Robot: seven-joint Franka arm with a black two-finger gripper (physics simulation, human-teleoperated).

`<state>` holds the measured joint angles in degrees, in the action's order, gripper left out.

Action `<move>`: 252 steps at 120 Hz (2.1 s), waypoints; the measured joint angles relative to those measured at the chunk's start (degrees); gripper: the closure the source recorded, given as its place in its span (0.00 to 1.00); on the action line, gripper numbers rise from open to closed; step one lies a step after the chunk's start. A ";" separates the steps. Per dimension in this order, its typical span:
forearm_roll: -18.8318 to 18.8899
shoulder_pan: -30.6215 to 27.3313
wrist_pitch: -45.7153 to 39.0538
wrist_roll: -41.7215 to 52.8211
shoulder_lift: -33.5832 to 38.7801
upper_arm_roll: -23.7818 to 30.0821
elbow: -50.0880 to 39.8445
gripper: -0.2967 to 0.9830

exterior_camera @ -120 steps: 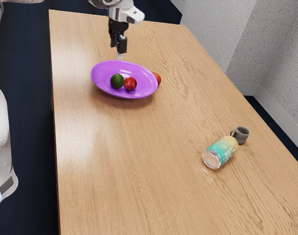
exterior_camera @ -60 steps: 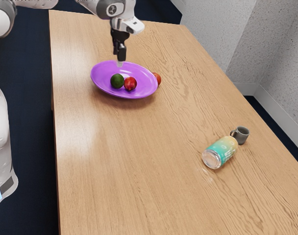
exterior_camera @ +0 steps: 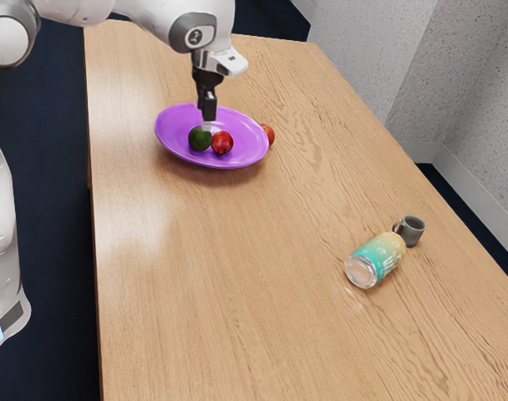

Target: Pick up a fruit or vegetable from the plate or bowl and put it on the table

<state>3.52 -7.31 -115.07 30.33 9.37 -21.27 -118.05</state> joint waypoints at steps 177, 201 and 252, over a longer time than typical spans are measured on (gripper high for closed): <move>-3.62 -2.64 -5.69 5.15 -3.10 -1.05 -2.90 0.23; -3.82 -2.65 -6.47 5.68 -4.21 -1.05 -3.23 0.23; -3.88 -2.96 -7.79 6.37 -5.05 -1.03 -4.01 0.27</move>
<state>-0.36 -10.27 -122.86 36.70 4.32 -22.31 -122.06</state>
